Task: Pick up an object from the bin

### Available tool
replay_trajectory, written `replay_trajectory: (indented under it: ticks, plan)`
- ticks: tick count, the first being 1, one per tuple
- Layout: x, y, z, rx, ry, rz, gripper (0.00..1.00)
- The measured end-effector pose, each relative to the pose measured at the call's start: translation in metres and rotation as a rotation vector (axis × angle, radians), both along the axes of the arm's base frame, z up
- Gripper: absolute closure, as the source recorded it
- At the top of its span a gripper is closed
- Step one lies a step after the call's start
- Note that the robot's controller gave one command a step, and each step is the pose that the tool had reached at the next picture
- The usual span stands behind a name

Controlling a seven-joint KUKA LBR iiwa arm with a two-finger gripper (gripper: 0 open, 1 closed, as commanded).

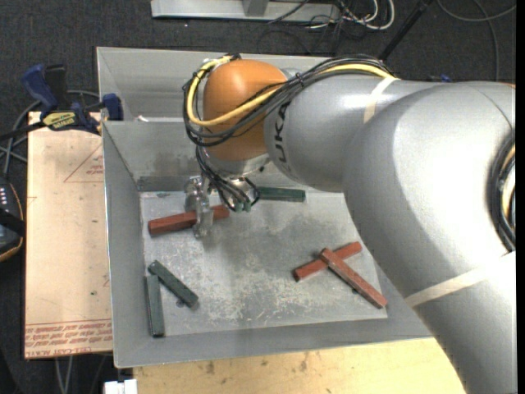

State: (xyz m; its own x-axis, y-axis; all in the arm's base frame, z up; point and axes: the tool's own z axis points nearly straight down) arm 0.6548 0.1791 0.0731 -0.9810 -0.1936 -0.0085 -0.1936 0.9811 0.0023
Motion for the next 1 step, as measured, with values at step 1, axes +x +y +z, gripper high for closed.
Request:
replay_trajectory:
  ticks: [1]
  plan:
    - [-0.0294, 0.021, 0.1653, 0.0, -0.004, 0.035, 1.0]
